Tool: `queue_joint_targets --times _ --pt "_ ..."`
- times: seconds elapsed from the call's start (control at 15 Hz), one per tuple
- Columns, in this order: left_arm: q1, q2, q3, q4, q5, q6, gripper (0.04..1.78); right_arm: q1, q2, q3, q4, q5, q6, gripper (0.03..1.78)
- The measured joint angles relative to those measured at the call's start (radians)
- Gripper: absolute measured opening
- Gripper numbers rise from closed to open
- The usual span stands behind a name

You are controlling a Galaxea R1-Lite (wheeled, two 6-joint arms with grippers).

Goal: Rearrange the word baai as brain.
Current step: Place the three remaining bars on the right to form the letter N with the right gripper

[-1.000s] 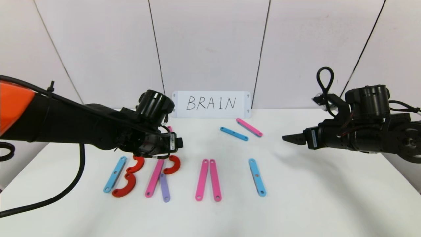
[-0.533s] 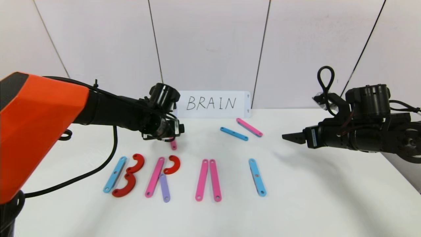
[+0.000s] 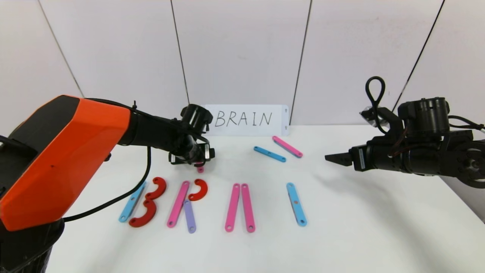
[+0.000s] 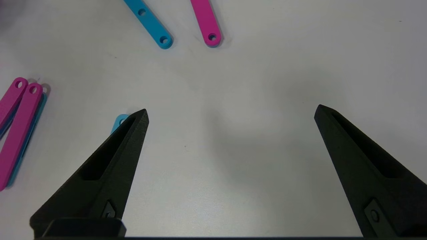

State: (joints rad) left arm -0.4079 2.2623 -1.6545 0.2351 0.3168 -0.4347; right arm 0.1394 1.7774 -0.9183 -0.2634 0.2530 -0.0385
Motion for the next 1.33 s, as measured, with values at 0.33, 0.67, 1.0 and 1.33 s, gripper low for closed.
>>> queue_joint_targets --times 0.33,0.67,1.0,1.33 --pt "0.000 0.020 -0.011 0.000 0.000 -0.001 1.34 0.000 0.000 0.000 0.000 0.000 0.000 1.74" --pt "0.000 0.025 -0.012 -0.001 0.000 0.000 0.46 0.000 0.000 0.001 0.000 0.000 0.000 1.74" --pt "-0.001 0.017 -0.013 0.001 0.000 0.009 0.27 -0.002 -0.002 -0.002 0.000 0.003 0.004 1.74" --pt "-0.004 -0.016 -0.015 0.020 -0.002 0.019 0.27 -0.043 -0.016 -0.027 0.008 0.005 0.007 1.74"
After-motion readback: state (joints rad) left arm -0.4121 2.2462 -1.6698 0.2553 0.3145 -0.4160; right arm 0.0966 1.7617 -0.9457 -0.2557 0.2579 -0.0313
